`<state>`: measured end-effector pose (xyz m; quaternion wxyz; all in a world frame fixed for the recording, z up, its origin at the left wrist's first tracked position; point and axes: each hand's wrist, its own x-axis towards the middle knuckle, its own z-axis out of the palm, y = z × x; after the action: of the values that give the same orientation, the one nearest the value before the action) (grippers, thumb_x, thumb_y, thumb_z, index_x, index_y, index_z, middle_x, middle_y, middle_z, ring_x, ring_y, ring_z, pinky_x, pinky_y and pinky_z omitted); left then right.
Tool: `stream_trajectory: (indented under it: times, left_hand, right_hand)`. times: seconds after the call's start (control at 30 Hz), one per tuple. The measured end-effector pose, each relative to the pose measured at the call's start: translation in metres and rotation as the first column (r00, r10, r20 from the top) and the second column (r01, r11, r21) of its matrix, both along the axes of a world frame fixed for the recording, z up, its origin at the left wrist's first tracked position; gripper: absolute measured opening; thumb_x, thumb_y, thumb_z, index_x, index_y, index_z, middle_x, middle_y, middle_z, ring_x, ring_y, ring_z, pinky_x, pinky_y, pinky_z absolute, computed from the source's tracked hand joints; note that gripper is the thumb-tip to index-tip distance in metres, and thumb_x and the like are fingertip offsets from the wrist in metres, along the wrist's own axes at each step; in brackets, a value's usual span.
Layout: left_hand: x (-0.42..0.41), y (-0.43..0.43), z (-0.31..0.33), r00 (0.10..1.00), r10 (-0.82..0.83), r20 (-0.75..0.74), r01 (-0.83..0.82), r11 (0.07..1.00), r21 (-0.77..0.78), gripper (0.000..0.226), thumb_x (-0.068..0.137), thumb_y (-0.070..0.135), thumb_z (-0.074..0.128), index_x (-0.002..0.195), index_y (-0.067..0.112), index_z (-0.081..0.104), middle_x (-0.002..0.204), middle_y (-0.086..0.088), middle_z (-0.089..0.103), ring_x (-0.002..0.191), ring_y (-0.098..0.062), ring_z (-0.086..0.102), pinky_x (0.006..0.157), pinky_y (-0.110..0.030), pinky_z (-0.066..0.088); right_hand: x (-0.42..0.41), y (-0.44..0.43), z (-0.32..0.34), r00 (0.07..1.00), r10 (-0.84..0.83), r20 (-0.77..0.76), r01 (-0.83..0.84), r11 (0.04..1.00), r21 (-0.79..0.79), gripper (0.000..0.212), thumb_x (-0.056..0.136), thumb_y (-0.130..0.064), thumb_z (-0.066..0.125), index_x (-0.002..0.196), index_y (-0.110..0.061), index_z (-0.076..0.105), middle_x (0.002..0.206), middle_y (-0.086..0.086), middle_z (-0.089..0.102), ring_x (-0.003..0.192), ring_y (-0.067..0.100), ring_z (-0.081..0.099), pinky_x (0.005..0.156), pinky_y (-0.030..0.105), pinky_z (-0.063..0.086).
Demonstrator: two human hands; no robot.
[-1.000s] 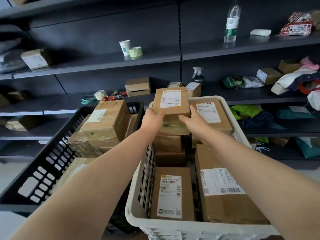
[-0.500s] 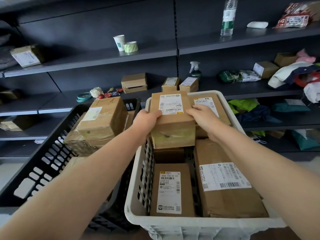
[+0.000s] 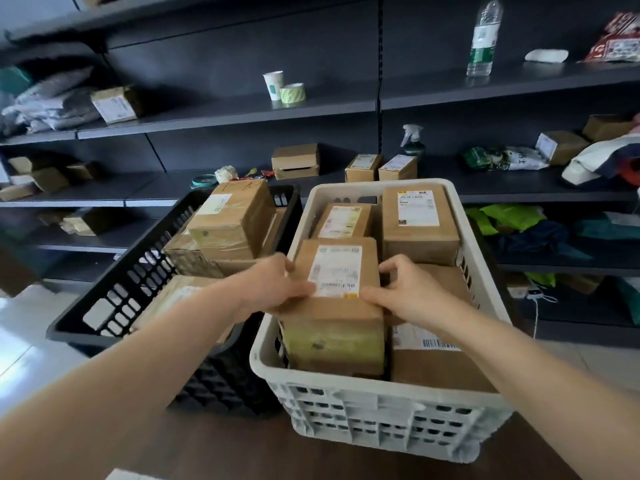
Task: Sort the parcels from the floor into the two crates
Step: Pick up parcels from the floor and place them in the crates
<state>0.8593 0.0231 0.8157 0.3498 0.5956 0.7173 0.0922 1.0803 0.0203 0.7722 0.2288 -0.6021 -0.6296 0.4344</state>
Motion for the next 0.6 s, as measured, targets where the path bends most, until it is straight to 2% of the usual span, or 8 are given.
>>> stream_trajectory:
  times: [0.07,0.13,0.2,0.33,0.43,0.5,0.6]
  left_hand:
    - [0.002,-0.01,-0.012,0.937,-0.177,-0.301,0.18,0.983,-0.018,0.046,0.086,0.028,0.072,0.125,0.018,0.049,0.121,-0.001,0.06,0.104,-0.02,0.06,0.089,-0.036,0.054]
    - [0.011,-0.019,-0.02,0.876,-0.243,-0.417,0.271,0.963,0.008,0.042,0.089,0.02,0.064,0.13,0.019,0.053,0.126,-0.001,0.06,0.111,-0.02,0.058,0.092,-0.033,0.052]
    - [0.019,-0.023,-0.022,0.886,-0.256,-0.387,0.299,0.953,0.055,0.037,0.093,0.015,0.058,0.13,0.018,0.056,0.128,-0.001,0.06,0.116,-0.019,0.057,0.095,-0.029,0.049]
    - [0.016,-0.032,-0.017,0.93,-0.198,-0.31,0.257,0.953,0.16,0.032,0.094,0.008,0.055,0.123,0.018,0.063,0.124,0.001,0.064,0.113,-0.017,0.059,0.097,-0.03,0.05]
    - [-0.004,-0.035,-0.013,0.971,-0.094,-0.22,0.152,0.952,0.266,0.035,0.095,0.004,0.046,0.114,0.022,0.068,0.119,0.003,0.066,0.109,-0.016,0.06,0.091,-0.027,0.049]
    - [-0.024,-0.034,-0.014,0.994,-0.032,-0.102,0.061,0.952,0.299,0.039,0.095,0.0,0.043,0.107,0.026,0.071,0.113,0.006,0.068,0.107,-0.013,0.061,0.089,-0.024,0.046]
    - [-0.06,-0.029,-0.02,0.996,0.087,0.024,-0.089,0.926,0.367,0.048,0.092,-0.005,0.045,0.083,0.036,0.069,0.1,0.01,0.071,0.104,-0.013,0.065,0.087,-0.023,0.048]
  right_hand:
    - [-0.002,-0.01,0.001,0.947,0.179,0.266,-0.176,0.984,-0.034,0.063,0.082,-0.036,0.074,0.136,-0.025,0.044,0.117,-0.004,0.059,0.102,0.015,0.059,0.082,0.031,0.052]
    - [-0.009,-0.017,0.001,0.867,0.231,0.441,-0.263,0.965,0.011,0.065,0.085,-0.034,0.071,0.142,-0.029,0.04,0.131,-0.004,0.054,0.111,0.016,0.056,0.085,0.031,0.051]
    - [-0.017,-0.018,0.005,0.866,0.197,0.46,-0.271,0.957,0.101,0.064,0.086,-0.035,0.07,0.142,-0.031,0.04,0.14,-0.005,0.05,0.116,0.017,0.056,0.084,0.032,0.053]
    - [-0.038,-0.015,0.015,0.884,0.199,0.423,-0.307,0.93,0.204,0.054,0.088,-0.036,0.066,0.137,-0.034,0.045,0.138,-0.008,0.054,0.118,0.017,0.057,0.088,0.038,0.053]
    - [-0.06,-0.009,0.02,0.892,0.179,0.415,-0.298,0.924,0.241,0.044,0.092,-0.033,0.058,0.134,-0.038,0.047,0.135,-0.008,0.057,0.121,0.018,0.056,0.095,0.042,0.05]
    - [-0.076,-0.007,0.024,0.899,0.179,0.4,-0.294,0.923,0.247,0.04,0.094,-0.031,0.056,0.132,-0.038,0.048,0.131,-0.008,0.058,0.117,0.017,0.057,0.092,0.04,0.05]
    - [-0.106,-0.005,0.029,0.908,0.206,0.365,-0.316,0.909,0.272,0.039,0.095,-0.028,0.055,0.133,-0.033,0.051,0.131,-0.006,0.058,0.112,0.017,0.059,0.087,0.037,0.054]
